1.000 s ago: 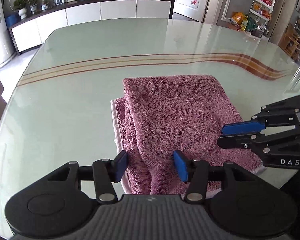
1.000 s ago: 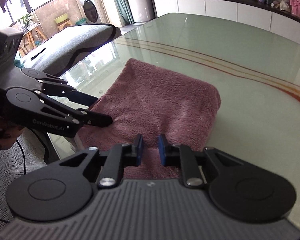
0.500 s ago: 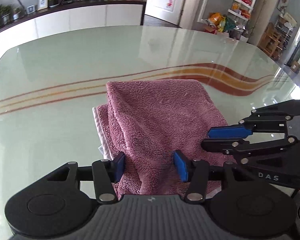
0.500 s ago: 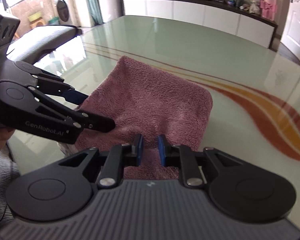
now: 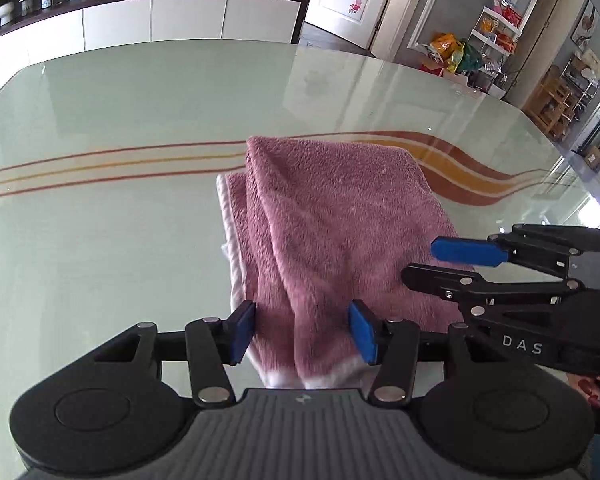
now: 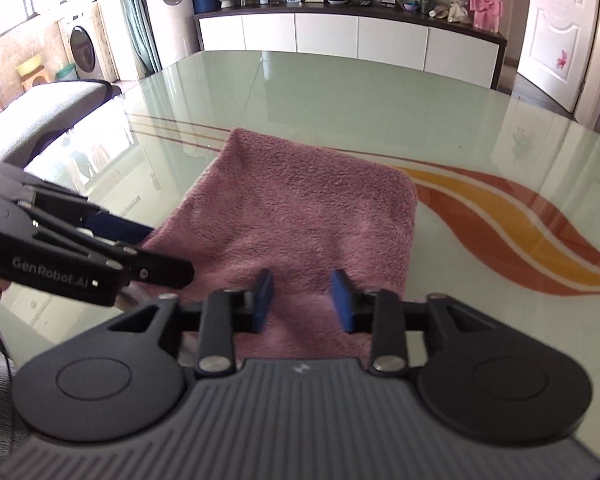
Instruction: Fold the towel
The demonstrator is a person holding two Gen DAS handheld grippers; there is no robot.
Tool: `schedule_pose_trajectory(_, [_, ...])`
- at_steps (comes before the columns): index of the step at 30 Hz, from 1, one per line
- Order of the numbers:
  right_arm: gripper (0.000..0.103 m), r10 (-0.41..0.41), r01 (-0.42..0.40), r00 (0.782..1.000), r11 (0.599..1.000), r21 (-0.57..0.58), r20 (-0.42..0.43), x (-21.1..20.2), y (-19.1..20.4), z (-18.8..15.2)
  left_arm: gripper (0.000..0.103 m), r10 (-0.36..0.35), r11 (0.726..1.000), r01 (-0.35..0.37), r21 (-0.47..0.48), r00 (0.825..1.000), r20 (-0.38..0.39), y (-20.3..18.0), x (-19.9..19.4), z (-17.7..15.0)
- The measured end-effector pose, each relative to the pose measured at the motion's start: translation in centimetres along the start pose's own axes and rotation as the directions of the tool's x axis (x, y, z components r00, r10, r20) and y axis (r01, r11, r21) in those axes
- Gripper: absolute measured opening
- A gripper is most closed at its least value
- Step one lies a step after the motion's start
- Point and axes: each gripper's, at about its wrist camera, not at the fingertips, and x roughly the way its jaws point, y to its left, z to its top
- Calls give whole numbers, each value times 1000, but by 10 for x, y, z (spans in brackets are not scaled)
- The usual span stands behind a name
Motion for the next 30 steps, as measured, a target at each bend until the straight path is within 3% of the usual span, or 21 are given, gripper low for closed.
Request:
schedule_pose_trajectory(5, [44, -25, 24, 999, 1000, 7, 22, -19, 5, -6, 55, 13, 1000, -13, -18, 1000, 26, -3, -18, -16])
schedule_pose_trajectory(8, [49, -53, 52, 998, 999, 16, 41, -36, 8, -16, 63, 12, 1000, -11, -24, 999, 43, -5, -31, -30])
schedule_pose_trajectory(11, [52, -80, 79, 995, 996, 31, 56, -53, 9, -33, 64, 23, 1000, -23, -3, 999, 45, -11, -35, -44])
schedule_pose_trajectory(20, [54, -144, 143, 989, 987, 71, 9, -57, 16, -62, 64, 10, 1000, -10, -10, 999, 36, -19, -38, -73])
schedule_pose_trajectory(22, [59, -152, 151, 988, 987, 61, 13, -59, 18, -63, 65, 17, 1000, -17, -1, 999, 42, -23, -40, -75])
schedule_pose_trajectory(26, [61, -164, 163, 986, 985, 47, 20, -65, 24, -68, 77, 30, 1000, -30, 3, 998, 58, -28, -46, -79])
schedule_pose_trajectory(30, [61, -175, 174, 984, 984, 37, 36, -68, 27, -68, 80, 51, 999, -52, 12, 996, 68, -30, -50, -80])
